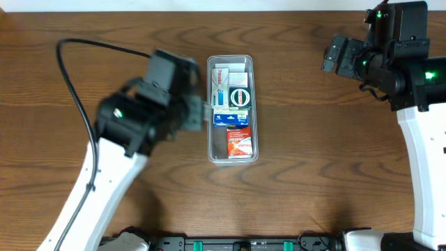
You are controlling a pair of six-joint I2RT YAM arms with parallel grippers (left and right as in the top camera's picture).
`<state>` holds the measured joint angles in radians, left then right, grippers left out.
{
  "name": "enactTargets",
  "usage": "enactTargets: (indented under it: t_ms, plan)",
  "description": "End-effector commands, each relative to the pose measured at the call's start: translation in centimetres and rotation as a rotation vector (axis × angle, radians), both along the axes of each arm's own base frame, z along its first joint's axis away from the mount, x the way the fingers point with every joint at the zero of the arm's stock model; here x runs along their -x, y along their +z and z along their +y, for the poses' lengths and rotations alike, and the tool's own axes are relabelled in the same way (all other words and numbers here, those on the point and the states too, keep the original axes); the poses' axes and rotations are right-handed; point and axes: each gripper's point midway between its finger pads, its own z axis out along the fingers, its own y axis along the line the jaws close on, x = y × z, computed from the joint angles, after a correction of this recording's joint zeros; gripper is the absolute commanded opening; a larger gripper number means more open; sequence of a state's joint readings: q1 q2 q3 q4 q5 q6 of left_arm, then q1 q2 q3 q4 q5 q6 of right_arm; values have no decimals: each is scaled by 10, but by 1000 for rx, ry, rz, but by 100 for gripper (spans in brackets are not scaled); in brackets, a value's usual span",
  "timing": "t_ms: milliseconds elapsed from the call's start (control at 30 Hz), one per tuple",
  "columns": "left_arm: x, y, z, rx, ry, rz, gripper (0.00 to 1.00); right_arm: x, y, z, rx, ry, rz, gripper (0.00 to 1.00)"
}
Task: Pack container
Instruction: 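Grasp the white-capped bottle and lower it into the container, left gripper, then release the bottle and lift the left gripper out leftward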
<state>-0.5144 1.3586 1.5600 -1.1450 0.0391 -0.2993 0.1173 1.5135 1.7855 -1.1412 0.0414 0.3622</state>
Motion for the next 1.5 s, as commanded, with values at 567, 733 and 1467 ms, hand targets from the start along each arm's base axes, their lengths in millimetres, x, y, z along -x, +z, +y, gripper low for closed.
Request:
enactTargets:
  t_ms: [567,733,1467]
  plan:
    - [-26,-122,-48,-270,187,186,19,3,6,-3,8,1,-15,99]
    - [-30,-147,-46,-316,251,221,18,3,6,-3,8,1,-15,99]
    - [-26,-147,-44,-307,285,240,60,3,6,-3,8,1,-15,99]
